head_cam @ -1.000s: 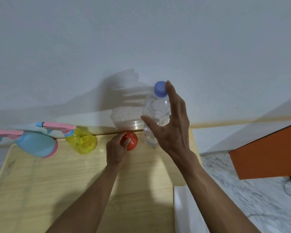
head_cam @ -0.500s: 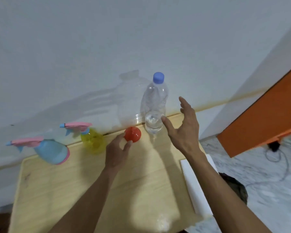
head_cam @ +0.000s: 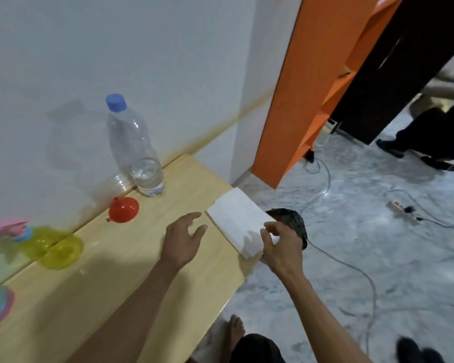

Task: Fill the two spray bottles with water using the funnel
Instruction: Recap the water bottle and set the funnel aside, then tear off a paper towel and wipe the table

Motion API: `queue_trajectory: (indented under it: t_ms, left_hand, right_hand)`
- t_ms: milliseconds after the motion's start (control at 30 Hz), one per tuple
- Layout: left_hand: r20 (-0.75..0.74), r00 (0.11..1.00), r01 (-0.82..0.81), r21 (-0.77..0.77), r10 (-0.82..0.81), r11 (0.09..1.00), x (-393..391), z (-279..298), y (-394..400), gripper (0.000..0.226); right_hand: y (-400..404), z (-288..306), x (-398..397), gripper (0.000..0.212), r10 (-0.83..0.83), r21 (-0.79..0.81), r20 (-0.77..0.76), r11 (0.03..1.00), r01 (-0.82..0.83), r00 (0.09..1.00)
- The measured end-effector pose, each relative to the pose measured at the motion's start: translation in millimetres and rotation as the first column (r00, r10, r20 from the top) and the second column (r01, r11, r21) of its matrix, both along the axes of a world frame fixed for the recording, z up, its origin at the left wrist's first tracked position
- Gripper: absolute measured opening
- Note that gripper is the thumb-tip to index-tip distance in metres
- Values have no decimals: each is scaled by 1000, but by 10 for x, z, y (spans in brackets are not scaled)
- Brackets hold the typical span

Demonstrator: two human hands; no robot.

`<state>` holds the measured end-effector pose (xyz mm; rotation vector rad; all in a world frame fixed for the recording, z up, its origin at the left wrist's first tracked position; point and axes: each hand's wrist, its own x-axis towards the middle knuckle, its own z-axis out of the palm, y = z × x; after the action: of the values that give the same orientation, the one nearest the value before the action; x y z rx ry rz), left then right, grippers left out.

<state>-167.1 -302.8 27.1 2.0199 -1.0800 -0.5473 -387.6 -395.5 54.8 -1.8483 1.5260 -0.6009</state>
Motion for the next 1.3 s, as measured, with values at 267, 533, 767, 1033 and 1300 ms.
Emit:
queue_trajectory:
  t_ms: [267,533,767,1033,1300]
  left_hand:
    - [106,987,108,114,-120,988,-217,-257,-581,36]
    - [168,979,82,178,-112,981,-180,-550,-1101,44]
    - [190,980,29,148,-57,989,-169,-684,-1118,27]
    - [216,972,66,102,-87,993,-147,-768,-1078,23]
    - [249,963,94,60,-106,994,-129,-806,-1094,26]
  right_hand:
    - [-240,-479,-28,22,-17,-59,-90,998,11,996]
    - [-446,-911,210,32,-35,-279,-269,959,-43,963]
    - [-442,-1212,239,19,-69,-321,-209,947,-2,975]
    - [-407,-1258,306,14,-113,-362,-125,930,61,986]
    - [-414,-1215,344,11,-134,-270,-194,960,78,972]
